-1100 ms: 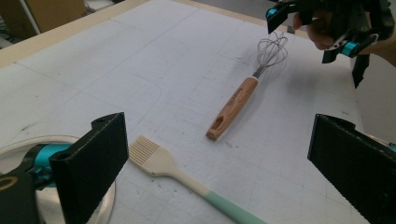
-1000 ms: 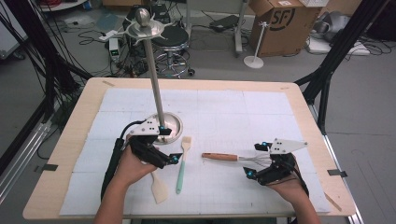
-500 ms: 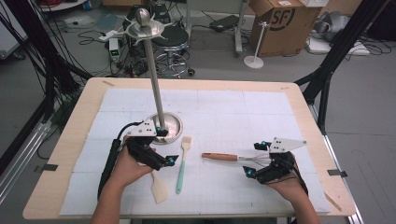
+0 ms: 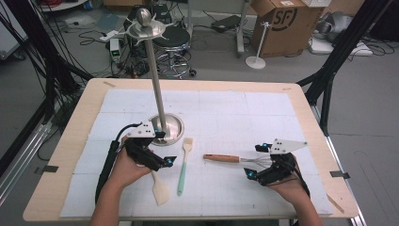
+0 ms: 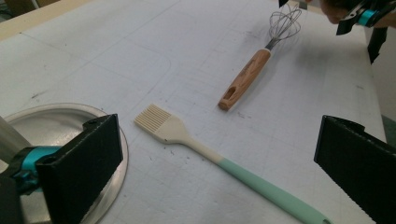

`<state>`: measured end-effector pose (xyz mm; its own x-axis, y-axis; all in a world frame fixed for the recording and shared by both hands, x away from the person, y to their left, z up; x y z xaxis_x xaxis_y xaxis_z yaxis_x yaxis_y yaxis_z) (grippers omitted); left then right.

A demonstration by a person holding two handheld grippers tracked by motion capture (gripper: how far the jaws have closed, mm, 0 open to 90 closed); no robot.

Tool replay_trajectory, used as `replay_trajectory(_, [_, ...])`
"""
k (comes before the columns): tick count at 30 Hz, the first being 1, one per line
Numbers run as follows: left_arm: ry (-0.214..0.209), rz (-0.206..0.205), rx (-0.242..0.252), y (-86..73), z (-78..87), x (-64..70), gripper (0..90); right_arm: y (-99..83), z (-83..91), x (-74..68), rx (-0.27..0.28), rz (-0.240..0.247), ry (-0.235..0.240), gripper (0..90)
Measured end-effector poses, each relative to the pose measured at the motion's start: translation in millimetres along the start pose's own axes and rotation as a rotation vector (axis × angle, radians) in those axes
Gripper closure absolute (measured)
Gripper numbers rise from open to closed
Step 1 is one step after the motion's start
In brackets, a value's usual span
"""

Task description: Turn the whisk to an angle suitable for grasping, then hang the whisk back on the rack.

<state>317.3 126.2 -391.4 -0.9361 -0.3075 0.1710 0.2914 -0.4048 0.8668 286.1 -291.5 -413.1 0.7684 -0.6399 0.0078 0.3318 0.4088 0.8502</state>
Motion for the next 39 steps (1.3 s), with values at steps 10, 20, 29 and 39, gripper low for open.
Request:
replay_trajectory(10, [0.012, 0.016, 0.018, -2.6, 5.4, -3.1, 1.7, -0.5, 0.7, -0.8, -0.004, -0.001, 0.003, 0.7])
replay_trajectory(20, [0.011, 0.020, 0.011, -4.2, 6.7, -3.4, 1.7, 1.3, -1.0, 0.5, -0.013, -0.002, 0.003, 0.7])
replay_trajectory(29, [-0.053, 0.048, 0.037, -4.5, 9.9, -6.4, 1.7, 8.4, -7.7, -7.4, -0.050, 0.027, -0.007, 0.7])
replay_trajectory(39, [-0.051, 0.035, 0.079, 0.6, 19.6, -2.8, 1.7, 24.4, -32.8, -9.1, -0.154, 0.039, 0.001, 0.7])
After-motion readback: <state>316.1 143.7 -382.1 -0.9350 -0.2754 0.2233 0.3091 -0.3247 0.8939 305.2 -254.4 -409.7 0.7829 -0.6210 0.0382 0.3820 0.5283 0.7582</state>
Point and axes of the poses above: each handheld gripper's, and its own axes: z roughly backward along the jaws, y roughly out of its top, x roughly to its right, the point moved 1 cm from there along -z, roughly forward along the jaws, and after that the axes turned 9 degrees about -y, right-handed, at the moved point
